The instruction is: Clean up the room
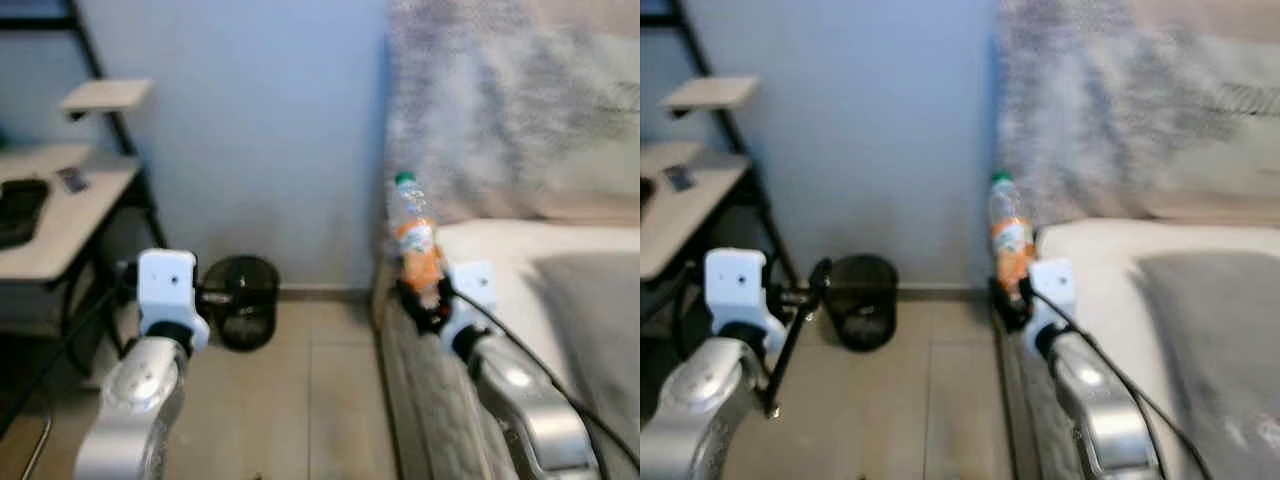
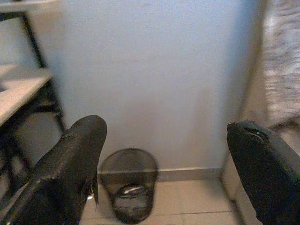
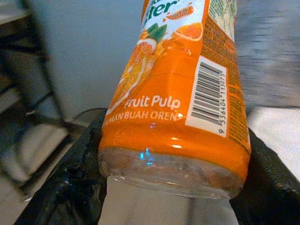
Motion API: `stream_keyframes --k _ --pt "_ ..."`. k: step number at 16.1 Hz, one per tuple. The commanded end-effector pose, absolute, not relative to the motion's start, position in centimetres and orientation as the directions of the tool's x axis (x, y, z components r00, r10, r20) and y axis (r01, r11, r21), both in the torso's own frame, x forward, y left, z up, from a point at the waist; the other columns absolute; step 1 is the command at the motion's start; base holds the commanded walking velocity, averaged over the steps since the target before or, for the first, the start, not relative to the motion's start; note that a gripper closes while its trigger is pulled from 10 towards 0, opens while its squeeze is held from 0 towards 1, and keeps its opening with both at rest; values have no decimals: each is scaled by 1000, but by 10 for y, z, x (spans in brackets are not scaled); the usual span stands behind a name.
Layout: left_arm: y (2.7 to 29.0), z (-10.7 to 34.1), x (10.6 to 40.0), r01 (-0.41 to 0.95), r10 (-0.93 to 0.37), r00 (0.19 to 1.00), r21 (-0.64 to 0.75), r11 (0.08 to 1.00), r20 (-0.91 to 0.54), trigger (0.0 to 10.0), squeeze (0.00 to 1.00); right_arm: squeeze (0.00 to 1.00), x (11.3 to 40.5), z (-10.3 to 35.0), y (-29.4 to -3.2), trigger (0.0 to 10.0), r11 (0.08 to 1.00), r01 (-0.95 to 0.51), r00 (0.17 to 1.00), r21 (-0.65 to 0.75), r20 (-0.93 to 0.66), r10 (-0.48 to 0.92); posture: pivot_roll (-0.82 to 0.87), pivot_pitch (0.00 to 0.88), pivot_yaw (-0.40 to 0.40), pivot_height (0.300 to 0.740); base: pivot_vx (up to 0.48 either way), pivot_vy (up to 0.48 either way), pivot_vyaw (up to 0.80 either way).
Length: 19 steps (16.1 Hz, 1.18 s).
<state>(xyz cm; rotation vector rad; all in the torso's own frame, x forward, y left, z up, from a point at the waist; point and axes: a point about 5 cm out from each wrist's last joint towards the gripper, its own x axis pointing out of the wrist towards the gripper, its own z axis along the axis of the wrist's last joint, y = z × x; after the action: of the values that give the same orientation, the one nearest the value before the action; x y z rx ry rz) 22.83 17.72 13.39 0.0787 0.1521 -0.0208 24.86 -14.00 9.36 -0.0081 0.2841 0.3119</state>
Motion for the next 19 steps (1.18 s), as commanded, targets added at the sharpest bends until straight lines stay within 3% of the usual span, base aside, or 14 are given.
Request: stream_keyframes --k 1,4,11,15,19 --pt "178 137 229 22 -10 990 83 996 -144 10000 39 0 249 98 -140 10000 944 -330 907 27 -268 325 109 0 -9 740 375 0 0" --pt "177 137 229 24 -12 990 84 996 -144 10000 43 0 249 95 -139 10000 939 -343 901 19 -278 334 109 0 -8 740 376 0 800" --pt "176 137 231 42 -29 989 92 995 -144 10000 39 0 253 95 -143 10000 954 -296 914 56 -273 300 105 0 3 740 374 0 0" --pt "175 136 230 52 -39 989 91 995 -146 10000 43 0 250 95 -139 10000 926 -376 893 -6 -268 361 101 0 -1 740 375 0 0" --pt "177 130 224 112 -98 987 103 988 -124 10000 27 0 249 95 -142 10000 932 -362 903 19 -243 356 100 0 -7 740 373 0 558"
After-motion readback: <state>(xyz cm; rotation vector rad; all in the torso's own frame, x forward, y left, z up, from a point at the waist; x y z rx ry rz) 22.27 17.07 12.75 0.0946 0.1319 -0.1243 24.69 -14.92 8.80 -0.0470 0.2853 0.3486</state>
